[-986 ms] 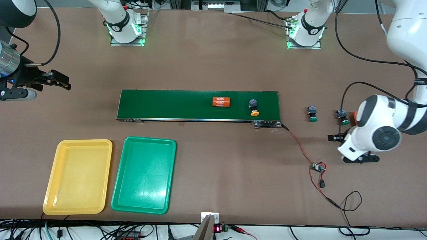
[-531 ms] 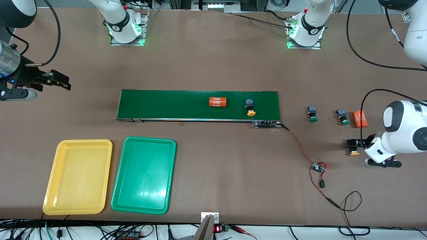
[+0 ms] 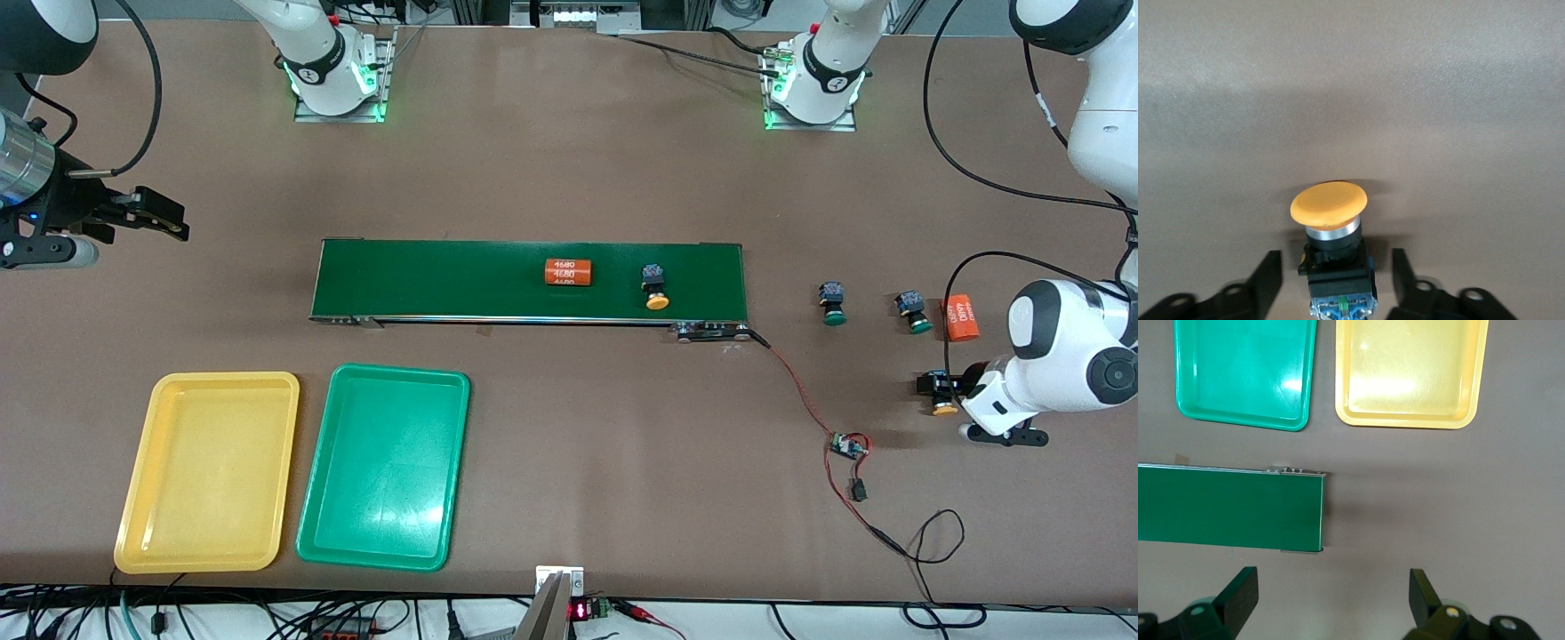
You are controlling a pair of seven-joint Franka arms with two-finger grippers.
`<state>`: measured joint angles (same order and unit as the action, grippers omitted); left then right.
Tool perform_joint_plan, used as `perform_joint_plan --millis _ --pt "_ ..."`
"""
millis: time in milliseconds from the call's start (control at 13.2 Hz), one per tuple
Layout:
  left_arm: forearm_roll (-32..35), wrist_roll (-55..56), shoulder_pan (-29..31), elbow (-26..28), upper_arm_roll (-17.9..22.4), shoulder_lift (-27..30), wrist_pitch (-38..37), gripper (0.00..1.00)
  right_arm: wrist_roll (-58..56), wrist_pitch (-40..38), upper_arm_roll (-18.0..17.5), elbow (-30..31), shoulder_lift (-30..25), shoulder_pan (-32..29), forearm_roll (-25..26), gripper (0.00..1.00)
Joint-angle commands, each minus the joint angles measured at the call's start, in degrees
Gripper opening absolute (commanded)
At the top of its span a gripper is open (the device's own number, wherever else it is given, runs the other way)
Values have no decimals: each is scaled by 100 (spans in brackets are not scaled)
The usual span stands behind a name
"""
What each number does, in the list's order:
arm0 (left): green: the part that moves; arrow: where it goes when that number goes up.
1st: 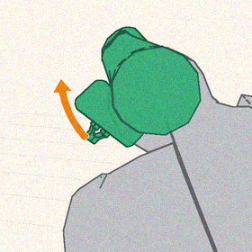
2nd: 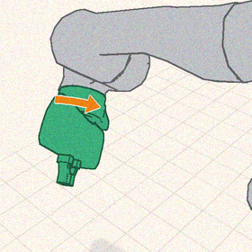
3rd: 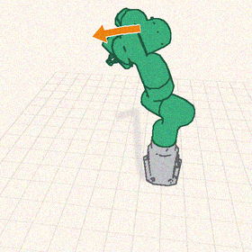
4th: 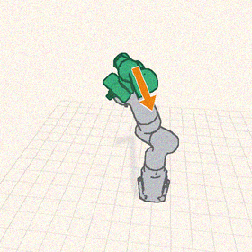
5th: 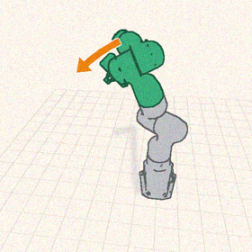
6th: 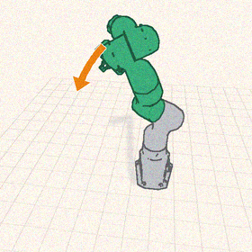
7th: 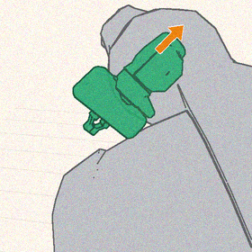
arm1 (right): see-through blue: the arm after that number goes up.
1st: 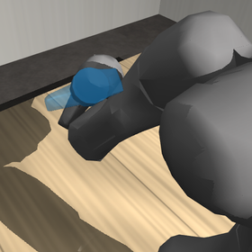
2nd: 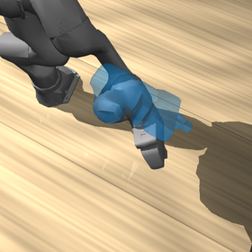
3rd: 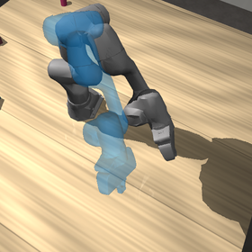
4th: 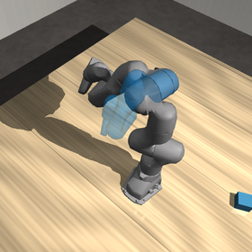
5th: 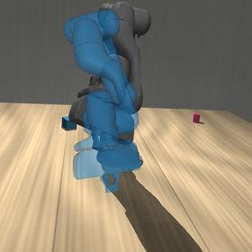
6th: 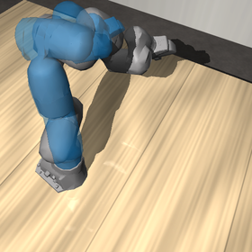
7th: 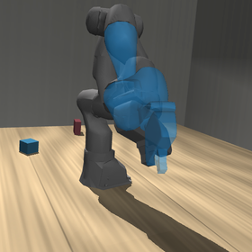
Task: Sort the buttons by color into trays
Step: 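Grasp the second yellow-capped button with the left gripper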
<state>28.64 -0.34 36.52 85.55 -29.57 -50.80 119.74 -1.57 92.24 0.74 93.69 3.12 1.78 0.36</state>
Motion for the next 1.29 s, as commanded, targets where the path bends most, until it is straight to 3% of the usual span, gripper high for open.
perform_joint_plan --millis 0,152,455,607,758,986,1213 --pt "-104 -107 83 -30 -49 26 -21 28 -27 13 -30 44 -40 -37 -28 100" --pt "-104 -89 66 -99 -232 201 -449 23 -27 4 -30 44 -40 -37 -28 100" --pt "-113 51 75 -118 -1242 650 -1707 24 -27 13 -30 44 -40 -37 -28 100" --pt "-139 226 75 -39 -1865 651 -2172 24 -27 4 -30 44 -40 -37 -28 100" --pt "-201 1171 101 188 -2602 651 -2524 24 -27 -4 -30 44 -40 -46 -28 100" --pt "-201 2332 75 645 -3439 633 -2474 24 -27 -4 -30 44 -40 -46 -28 100" --pt "-175 3380 -13 1645 -3713 633 -1432 24 -36 -13 -30 44 -40 -46 -28 100"
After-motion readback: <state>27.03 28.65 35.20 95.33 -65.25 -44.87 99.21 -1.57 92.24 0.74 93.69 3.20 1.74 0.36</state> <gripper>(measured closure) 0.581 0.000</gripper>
